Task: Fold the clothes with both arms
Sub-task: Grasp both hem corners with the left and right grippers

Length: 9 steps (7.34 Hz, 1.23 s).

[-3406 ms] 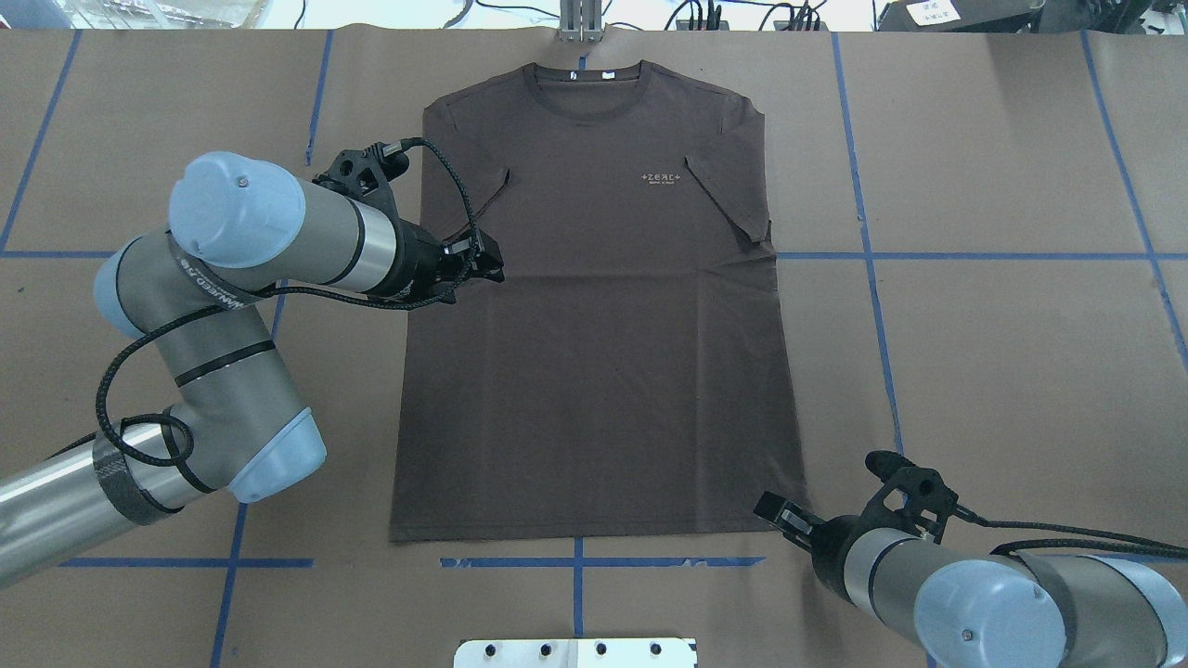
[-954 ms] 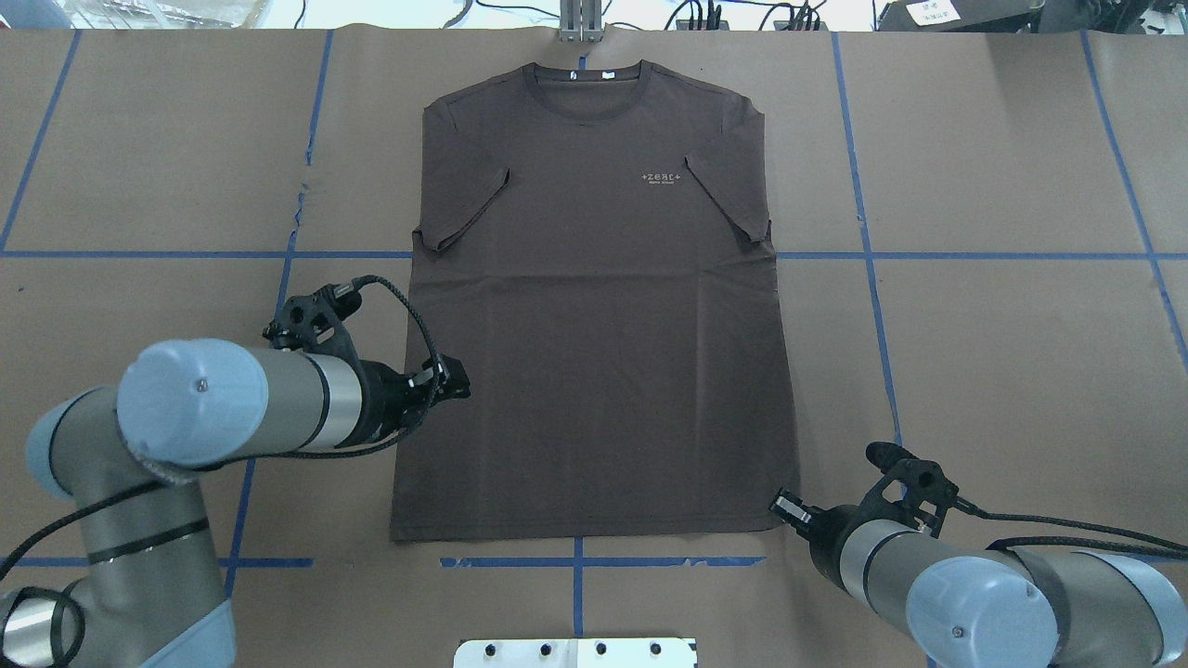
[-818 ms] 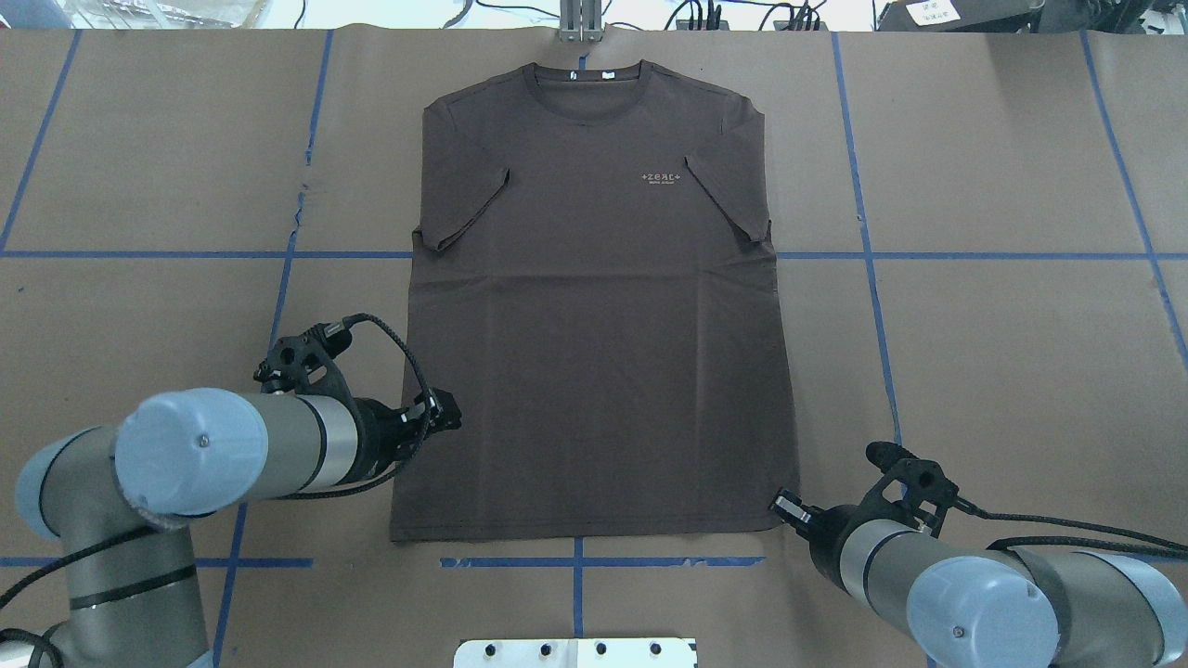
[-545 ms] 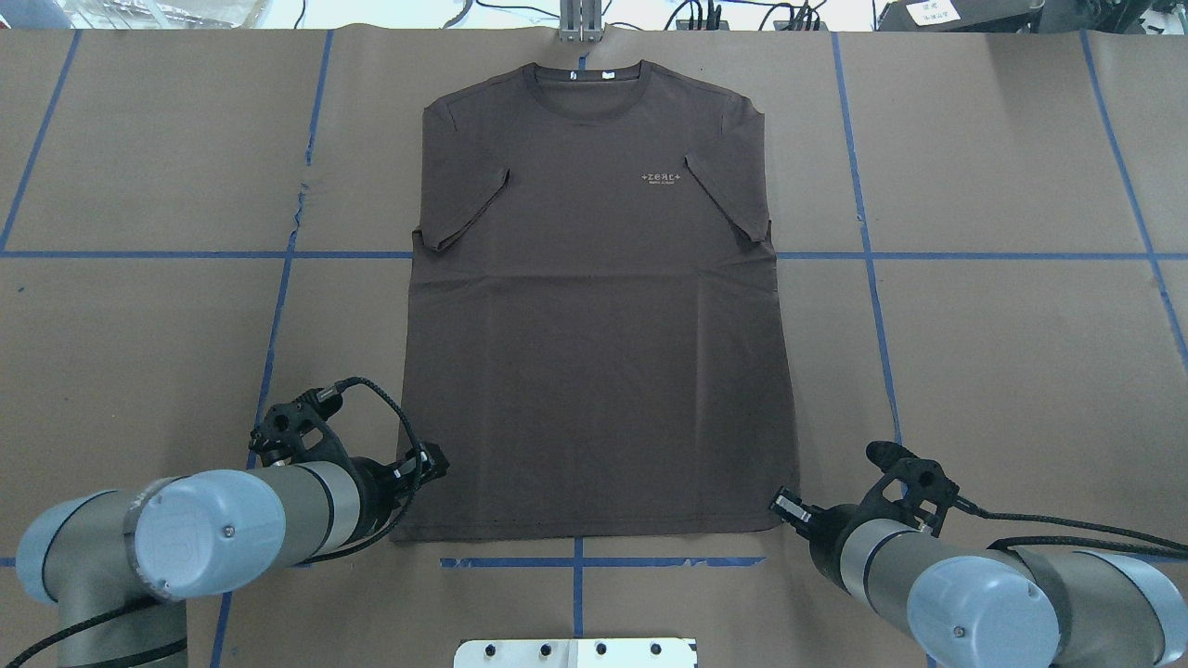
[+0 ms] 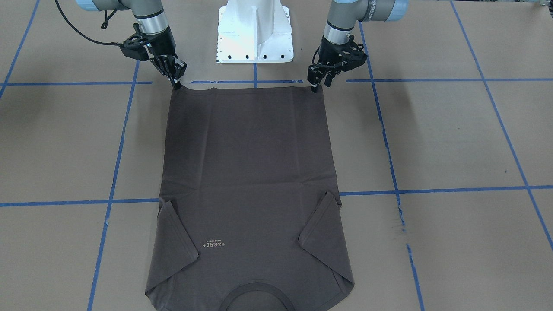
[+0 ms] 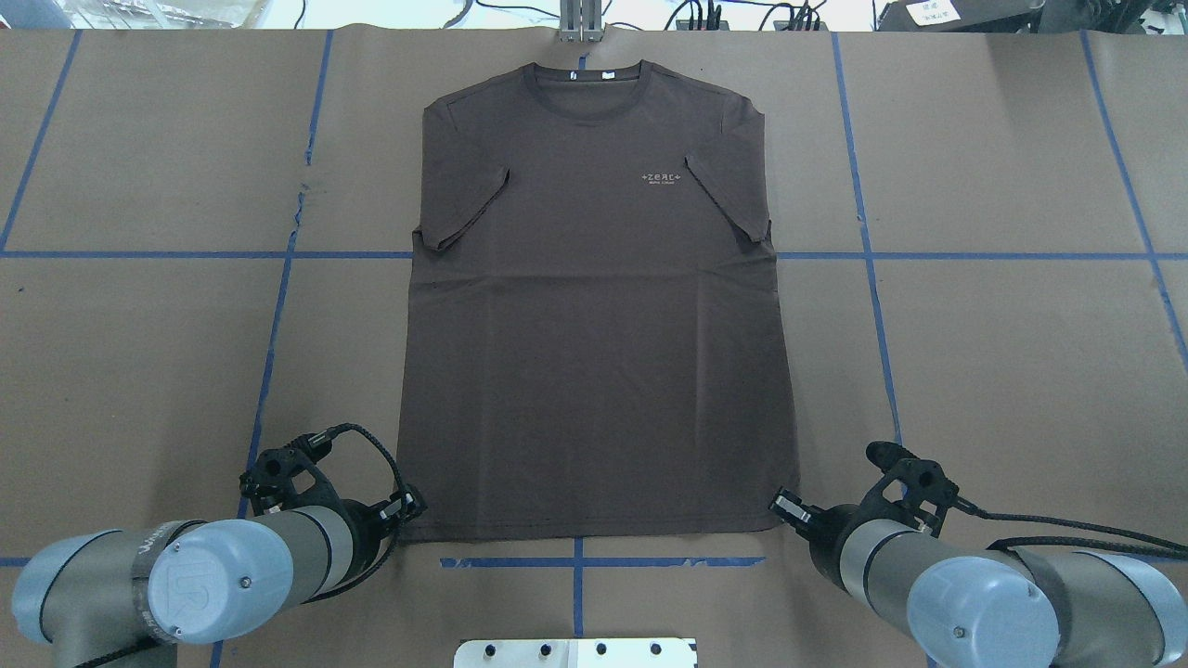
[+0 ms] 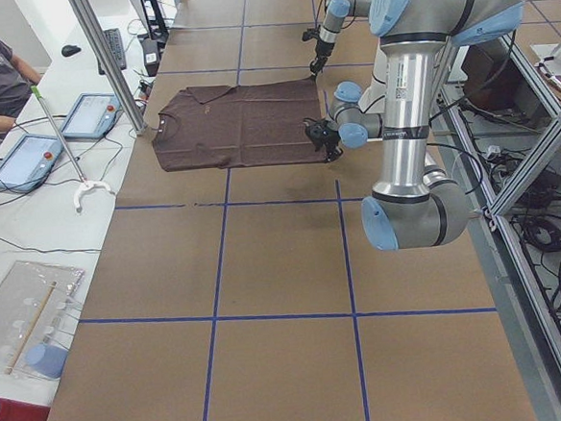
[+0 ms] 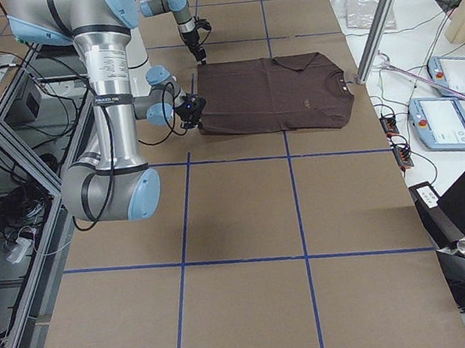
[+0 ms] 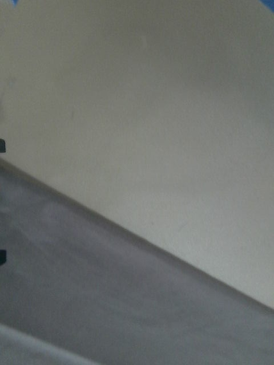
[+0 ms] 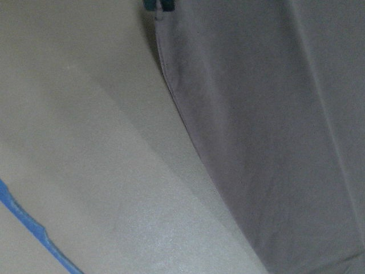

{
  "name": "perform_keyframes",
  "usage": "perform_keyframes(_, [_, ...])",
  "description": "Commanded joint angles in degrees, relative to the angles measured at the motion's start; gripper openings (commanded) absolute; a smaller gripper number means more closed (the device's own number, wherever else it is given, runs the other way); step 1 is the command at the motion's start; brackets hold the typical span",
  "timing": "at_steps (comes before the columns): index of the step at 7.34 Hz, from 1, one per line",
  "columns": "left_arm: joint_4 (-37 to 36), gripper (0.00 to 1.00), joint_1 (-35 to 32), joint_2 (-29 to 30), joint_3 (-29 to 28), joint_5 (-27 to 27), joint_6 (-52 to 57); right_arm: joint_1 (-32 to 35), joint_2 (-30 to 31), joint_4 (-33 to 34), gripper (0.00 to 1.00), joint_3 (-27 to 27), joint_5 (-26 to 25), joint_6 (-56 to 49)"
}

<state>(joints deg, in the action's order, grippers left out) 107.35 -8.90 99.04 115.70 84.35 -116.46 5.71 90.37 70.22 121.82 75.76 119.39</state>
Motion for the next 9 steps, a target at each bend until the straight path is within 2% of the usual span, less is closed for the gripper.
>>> perform_keyframes(1, [-0.2,0.57,0.8,-0.4,-0.1,0.0,-0.1,0.0,0.0,0.0,0.0,0.0,0.0,0.0])
perform_keyframes(5, [-0.2,0.46,1.4,-0.3,-0.2,0.0,0.0,0.0,0.1,0.0,0.0,0.0,0.0,0.0])
perform_keyframes(6, [-0.2,0.35,1.4,-0.1,-0.2,0.0,-0.1,0.0,0.1,0.0,0.0,0.1,0.0,0.0])
perform_keyframes(7, [-0.2,0.07,1.4,-0.2,-0.2,0.0,-0.1,0.0,0.0,0.0,0.0,0.0,0.0,0.0])
perform_keyframes(8, [-0.2,0.0,1.3,-0.2,-0.2,0.0,0.0,0.1,0.0,0.0,0.0,0.0,0.1,-0.1])
perform_keyframes(9, [-0.2,0.0,1.3,-0.1,0.0,0.0,0.0,0.0,0.0,0.0,0.0,-0.2,0.1,-0.1])
